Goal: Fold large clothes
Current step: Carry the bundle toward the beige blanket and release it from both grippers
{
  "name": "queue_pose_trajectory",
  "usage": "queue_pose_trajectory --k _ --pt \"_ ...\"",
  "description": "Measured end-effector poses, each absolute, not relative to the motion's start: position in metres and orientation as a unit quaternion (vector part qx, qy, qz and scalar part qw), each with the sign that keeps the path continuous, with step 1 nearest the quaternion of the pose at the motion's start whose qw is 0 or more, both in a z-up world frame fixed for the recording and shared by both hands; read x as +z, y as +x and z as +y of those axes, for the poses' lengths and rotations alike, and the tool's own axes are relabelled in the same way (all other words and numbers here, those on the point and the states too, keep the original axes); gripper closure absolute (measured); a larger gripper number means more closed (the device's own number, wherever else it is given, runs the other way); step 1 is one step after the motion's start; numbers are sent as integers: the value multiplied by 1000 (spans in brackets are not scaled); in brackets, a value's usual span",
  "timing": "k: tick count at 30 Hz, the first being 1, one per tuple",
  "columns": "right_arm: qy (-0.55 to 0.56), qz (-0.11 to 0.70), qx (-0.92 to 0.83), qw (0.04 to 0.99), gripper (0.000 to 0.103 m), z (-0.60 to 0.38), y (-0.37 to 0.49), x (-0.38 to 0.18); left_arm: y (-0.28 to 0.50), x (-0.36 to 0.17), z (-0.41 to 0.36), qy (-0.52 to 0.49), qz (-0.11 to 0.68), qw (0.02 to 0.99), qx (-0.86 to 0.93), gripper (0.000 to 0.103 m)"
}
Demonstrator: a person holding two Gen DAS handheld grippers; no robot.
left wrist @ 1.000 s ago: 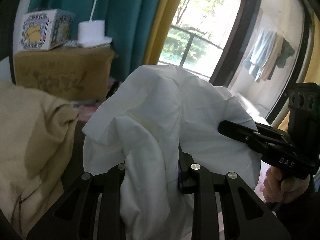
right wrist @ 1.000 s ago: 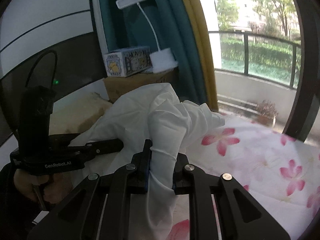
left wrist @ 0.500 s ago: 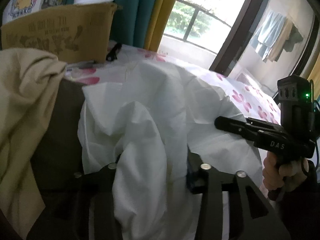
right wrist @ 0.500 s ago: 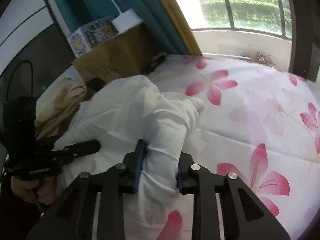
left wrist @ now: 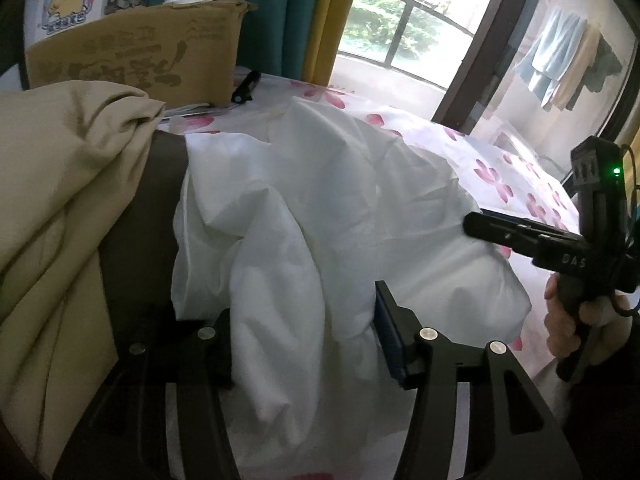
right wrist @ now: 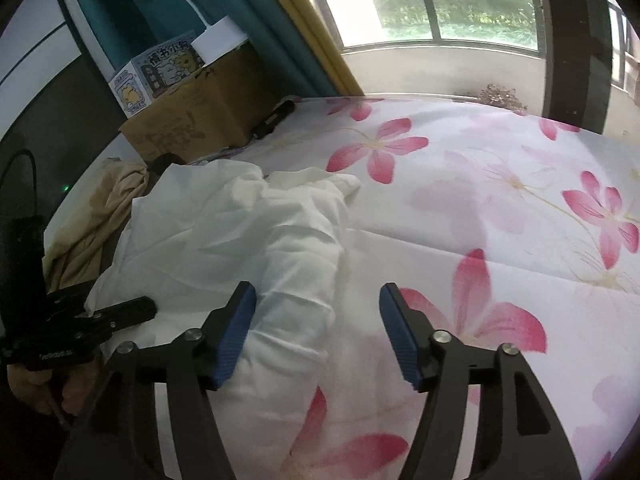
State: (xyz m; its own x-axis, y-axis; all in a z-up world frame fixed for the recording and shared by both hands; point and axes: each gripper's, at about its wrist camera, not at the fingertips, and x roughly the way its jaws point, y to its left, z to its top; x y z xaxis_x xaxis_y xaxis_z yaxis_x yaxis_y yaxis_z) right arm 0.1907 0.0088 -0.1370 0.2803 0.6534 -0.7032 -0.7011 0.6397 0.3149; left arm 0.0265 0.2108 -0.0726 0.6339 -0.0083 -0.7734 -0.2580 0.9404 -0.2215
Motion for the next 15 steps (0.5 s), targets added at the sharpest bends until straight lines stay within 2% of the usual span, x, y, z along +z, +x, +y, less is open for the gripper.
queue_pose_trajectory --k 15 --pt "-23 430 368 824 33 -55 177 -132 -12 -55 194 -139 404 895 127 46"
